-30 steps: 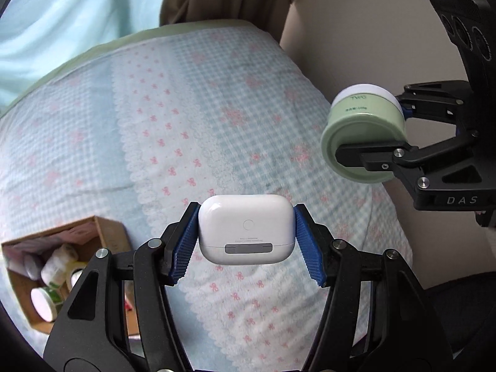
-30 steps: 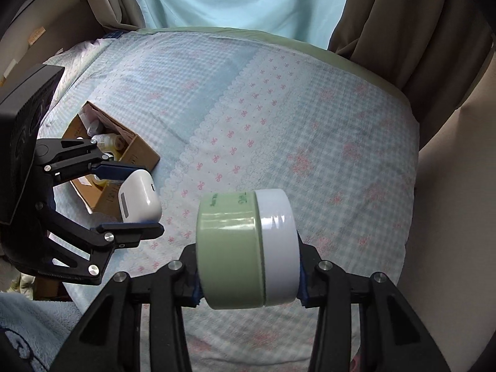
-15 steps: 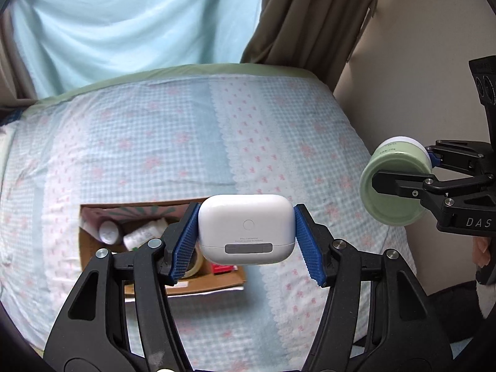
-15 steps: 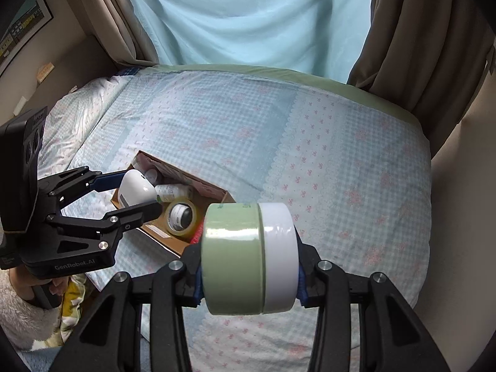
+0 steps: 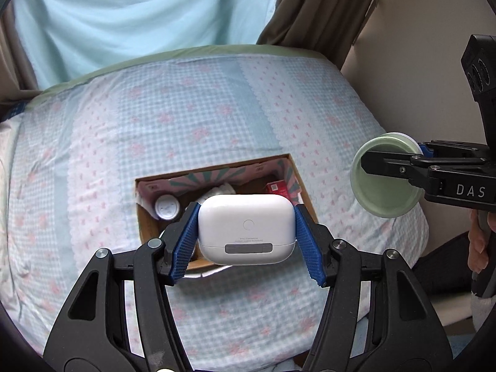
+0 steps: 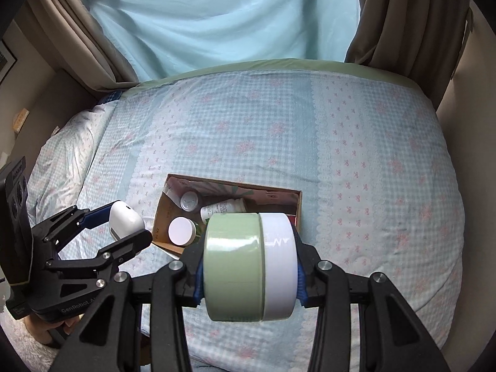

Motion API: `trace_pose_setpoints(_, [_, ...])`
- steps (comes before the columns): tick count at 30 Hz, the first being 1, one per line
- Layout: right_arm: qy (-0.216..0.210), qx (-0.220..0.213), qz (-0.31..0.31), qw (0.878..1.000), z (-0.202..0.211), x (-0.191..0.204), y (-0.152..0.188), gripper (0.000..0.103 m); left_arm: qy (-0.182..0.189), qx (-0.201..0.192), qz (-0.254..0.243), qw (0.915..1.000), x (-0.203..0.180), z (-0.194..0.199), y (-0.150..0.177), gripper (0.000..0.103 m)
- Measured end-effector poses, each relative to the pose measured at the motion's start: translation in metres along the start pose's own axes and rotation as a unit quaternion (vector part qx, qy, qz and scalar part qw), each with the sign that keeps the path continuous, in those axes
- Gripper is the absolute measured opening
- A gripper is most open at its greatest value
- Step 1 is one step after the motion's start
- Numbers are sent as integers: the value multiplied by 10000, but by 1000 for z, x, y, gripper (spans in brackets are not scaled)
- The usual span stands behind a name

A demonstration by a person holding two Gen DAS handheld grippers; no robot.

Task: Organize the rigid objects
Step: 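Carry the earbud case and pale green jar over the cardboard box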

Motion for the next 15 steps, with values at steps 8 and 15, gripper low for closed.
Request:
trace_pose_setpoints(8, [126, 377, -657, 9970, -55, 21, 23, 40, 52, 404, 93, 9991, 47, -37, 31, 57])
trace_pose_setpoints(15, [263, 707, -924, 9929, -113, 16, 33, 40, 88, 800, -74, 9967, 62, -90, 40, 57])
Point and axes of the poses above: each gripper's, at about its wrist camera, not at the fingertips, and z roughly against the way its jaws point, x to its left, y to its underside, the point moved 10 cm from there along -z, roughly the way its jaws point, and after that the axes turned 3 degrees about -z, right-handed, at the moved point
